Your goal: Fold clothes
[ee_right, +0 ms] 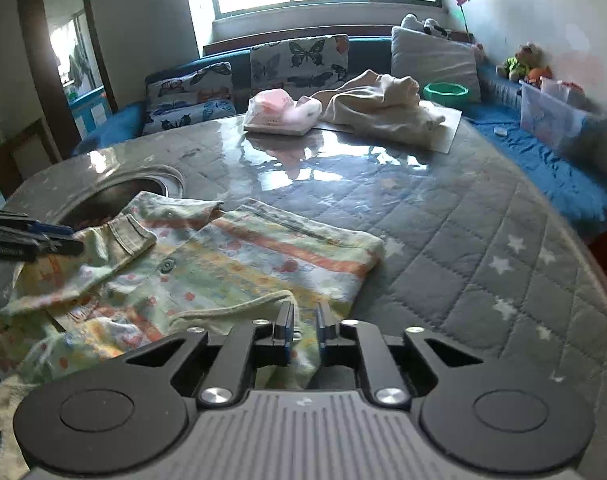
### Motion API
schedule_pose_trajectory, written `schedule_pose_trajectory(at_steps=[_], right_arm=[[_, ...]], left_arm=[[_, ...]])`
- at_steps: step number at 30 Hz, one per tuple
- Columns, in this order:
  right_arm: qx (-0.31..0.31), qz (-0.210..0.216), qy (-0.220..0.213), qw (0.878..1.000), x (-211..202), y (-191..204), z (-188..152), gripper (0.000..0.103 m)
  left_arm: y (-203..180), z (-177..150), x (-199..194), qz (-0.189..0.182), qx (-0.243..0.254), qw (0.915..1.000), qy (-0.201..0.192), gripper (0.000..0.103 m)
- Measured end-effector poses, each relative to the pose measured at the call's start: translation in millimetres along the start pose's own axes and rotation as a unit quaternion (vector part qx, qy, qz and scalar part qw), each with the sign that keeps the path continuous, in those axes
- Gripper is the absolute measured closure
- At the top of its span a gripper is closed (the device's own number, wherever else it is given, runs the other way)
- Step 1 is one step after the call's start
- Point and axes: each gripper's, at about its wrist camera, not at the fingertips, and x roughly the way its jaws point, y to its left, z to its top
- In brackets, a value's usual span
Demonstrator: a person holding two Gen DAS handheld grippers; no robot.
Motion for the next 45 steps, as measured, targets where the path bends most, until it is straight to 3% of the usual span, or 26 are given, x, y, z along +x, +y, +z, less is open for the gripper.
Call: schedule_pose_trajectory(at_steps=[3,6,9,16,20,24,26,28,32,35,38,43,45], right_arm=[[-0.002,0.009,0.008,1.000,7,4,-1,0.080],[-0.009,0.012,0.017,1.000,13,6,-1,0.064],[-0.004,0.015,0.023,1.000,21,4,-1,0.065],[-0.022,0.020,0.032,0.999,30,9,-4,0.069],[-0.032,0.021,0.026,0.999,27,11,-4,0.094],[-0.027,0.016,-0.002,1.000,10,6,-2,0.098],[-0.027,0.002,-0.019,0.999,-2,2,-2,0.098],[-0.019,-0.019,-0.036,0.999,-16,-5,-3,0.098],[0.010,-0.078,-0.069,0.994,-42,-27,-8,0.098],[0.038,-0.129,-0.080,0.988,-59,-45,-17,0.098],[0.050,-0.178,-0.064,0.981,-64,-58,-31,0.098],[0.062,-0.212,-0.022,0.975,-56,-69,-46,0.089],[0.064,-0.214,-0.033,0.974,-59,-68,-47,0.085]], left_arm=[[-13,5,6,0.001,0.010,0.9999,-0.002,0.056],[-20,11,7,-0.013,0.014,0.9998,-0.006,0.052],[-30,13,14,-0.015,0.034,0.9993,0.000,0.052],[-39,17,40,-0.011,0.040,0.9990,0.016,0.053],[-36,16,49,-0.005,0.036,0.9991,0.022,0.053],[-33,15,52,-0.011,0.031,0.9992,0.023,0.054],[-31,16,52,-0.015,0.029,0.9993,0.020,0.061],[-30,16,50,-0.017,0.027,0.9994,0.016,0.080],[-29,16,47,-0.022,0.023,0.9995,0.006,0.095],[-23,17,39,-0.025,0.011,0.9996,-0.010,0.098],[-12,20,20,-0.022,-0.007,0.9990,-0.037,0.098],[16,21,-21,0.000,-0.049,0.9956,-0.080,0.098],[30,18,-43,0.015,-0.069,0.9924,-0.101,0.098]])
